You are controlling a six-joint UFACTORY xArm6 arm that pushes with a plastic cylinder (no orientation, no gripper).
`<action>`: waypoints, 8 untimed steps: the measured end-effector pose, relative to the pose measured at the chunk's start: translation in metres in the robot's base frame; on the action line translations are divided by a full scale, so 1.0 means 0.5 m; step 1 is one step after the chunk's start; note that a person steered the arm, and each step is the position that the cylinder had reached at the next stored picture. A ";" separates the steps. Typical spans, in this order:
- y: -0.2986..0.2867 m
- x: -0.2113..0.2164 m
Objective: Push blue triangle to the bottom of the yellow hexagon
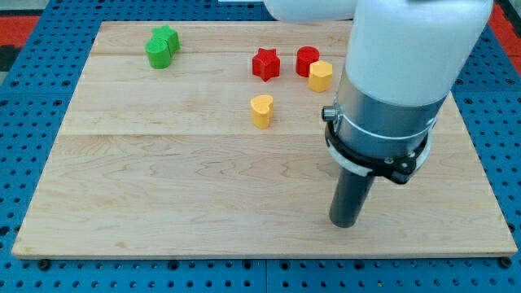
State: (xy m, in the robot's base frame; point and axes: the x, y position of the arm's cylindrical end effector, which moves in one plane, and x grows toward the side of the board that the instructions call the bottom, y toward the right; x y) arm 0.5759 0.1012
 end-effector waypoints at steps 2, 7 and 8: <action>0.052 -0.128; -0.052 -0.259; -0.067 -0.298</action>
